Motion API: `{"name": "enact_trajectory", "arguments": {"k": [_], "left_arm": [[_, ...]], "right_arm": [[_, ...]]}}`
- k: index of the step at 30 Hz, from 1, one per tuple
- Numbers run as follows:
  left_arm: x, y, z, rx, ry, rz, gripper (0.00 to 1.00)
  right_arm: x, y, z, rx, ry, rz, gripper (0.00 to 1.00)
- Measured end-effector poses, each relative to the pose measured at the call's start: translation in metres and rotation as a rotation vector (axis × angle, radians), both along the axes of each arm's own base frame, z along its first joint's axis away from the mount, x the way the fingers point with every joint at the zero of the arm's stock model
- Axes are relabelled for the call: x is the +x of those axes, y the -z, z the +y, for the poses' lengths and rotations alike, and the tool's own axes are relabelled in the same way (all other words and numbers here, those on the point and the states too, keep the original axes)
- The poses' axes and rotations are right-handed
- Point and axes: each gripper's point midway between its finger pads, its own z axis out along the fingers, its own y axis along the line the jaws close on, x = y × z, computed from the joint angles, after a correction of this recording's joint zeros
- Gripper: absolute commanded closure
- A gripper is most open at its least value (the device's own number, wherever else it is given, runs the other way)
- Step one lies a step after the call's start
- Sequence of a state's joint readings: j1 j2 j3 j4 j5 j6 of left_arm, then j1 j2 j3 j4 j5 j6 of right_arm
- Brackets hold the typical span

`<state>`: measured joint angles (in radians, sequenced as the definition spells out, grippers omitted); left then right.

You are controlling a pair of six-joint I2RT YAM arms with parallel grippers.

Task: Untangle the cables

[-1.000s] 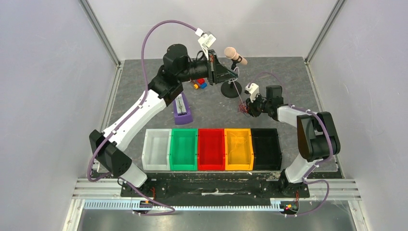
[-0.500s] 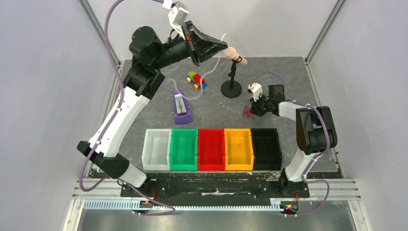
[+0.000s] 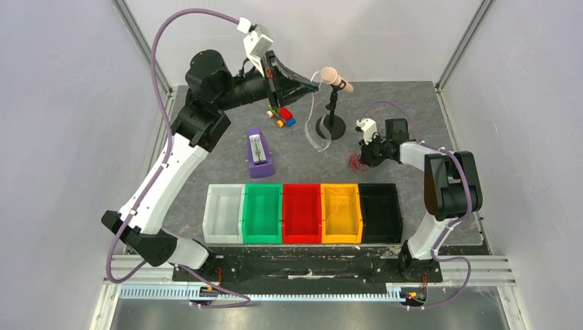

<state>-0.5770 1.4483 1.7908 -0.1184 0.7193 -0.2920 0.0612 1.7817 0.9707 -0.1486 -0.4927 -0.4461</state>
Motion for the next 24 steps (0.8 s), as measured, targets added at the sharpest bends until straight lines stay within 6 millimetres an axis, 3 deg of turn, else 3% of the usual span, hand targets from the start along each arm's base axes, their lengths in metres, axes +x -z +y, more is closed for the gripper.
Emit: {"name": "enact_trajectory", "arguments": {"k": [2,9,12,15,19,24], "left_arm": [[-0.006,0.016,0.001,0.037,0.022,0.012,0.98],[-0.038,0.08,0.022,0.211,0.052,0.039,0.98],[-0.06,0.114,0.05,0.338,0.025,-0.005,0.98],[-0.08,0.146,0.091,0.455,-0.053,-0.057,0.98],[-0.088,0.18,0.138,0.57,-0.195,-0.073,0.98],[-0.093,0.217,0.178,0.681,-0.335,-0.046,0.98]], "right_arm": [[-0.002,0.0,0.001,0.006,0.003,0.012,1.0],[-0.008,-0.013,0.003,0.032,0.02,0.027,1.0],[-0.008,-0.025,0.006,0.051,0.018,0.005,1.0],[-0.006,-0.034,0.008,0.063,0.015,-0.013,1.0],[-0.007,-0.037,0.009,0.069,0.012,-0.009,1.0],[-0.012,-0.038,0.009,0.071,0.012,0.004,1.0]]}}
